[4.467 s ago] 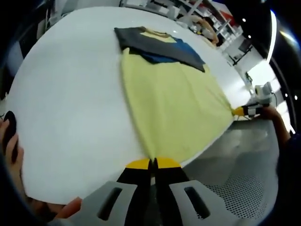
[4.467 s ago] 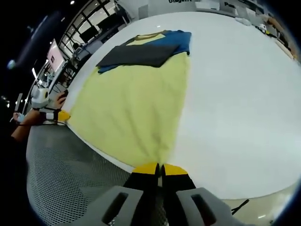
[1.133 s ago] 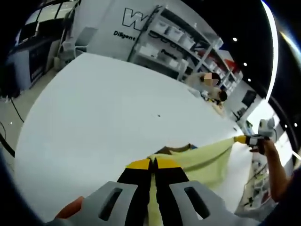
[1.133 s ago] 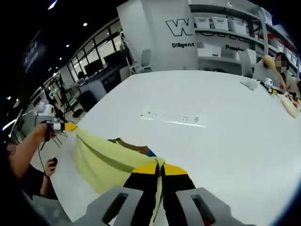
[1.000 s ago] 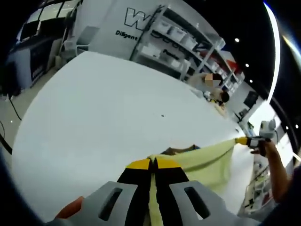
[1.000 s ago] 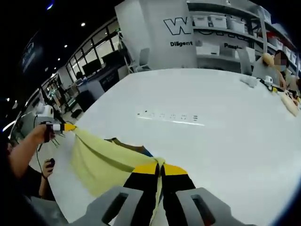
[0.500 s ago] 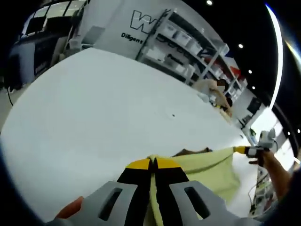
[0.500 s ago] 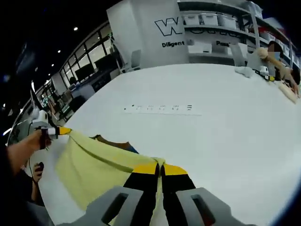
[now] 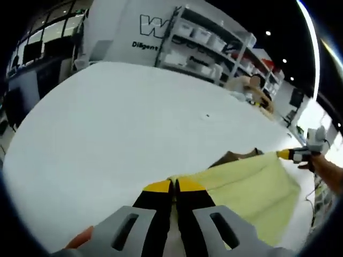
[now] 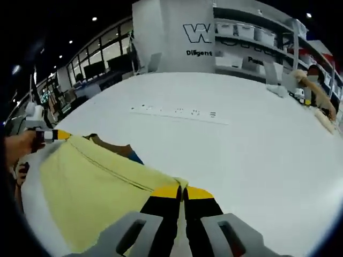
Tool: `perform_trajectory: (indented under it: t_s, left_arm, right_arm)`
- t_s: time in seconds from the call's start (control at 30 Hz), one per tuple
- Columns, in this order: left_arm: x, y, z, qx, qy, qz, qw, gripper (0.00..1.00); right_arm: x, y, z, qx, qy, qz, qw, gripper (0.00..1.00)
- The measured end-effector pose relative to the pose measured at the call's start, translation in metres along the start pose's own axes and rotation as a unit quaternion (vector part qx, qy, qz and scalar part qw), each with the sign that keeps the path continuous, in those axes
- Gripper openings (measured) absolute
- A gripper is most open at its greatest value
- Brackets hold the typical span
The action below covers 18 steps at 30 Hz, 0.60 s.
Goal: Fold the garment on the visible template until the final outline fits inside the template.
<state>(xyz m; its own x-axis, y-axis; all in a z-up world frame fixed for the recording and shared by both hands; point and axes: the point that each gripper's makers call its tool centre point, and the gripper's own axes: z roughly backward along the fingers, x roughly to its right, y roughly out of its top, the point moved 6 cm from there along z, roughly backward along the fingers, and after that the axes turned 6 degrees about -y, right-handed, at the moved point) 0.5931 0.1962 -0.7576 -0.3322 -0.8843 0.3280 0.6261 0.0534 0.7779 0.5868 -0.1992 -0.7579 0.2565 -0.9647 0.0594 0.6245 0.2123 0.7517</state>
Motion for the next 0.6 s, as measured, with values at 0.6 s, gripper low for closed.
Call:
perform_trajectory:
  t_s: [0.6]
  left_arm:
    - [-0.003,0.001,0.002,0.016,0.039,-0.116,0.9923,0.08]
  right_arm:
    - [0.006,-0.006,0.003,0.021,-0.047,0.024,0.9984,0.12]
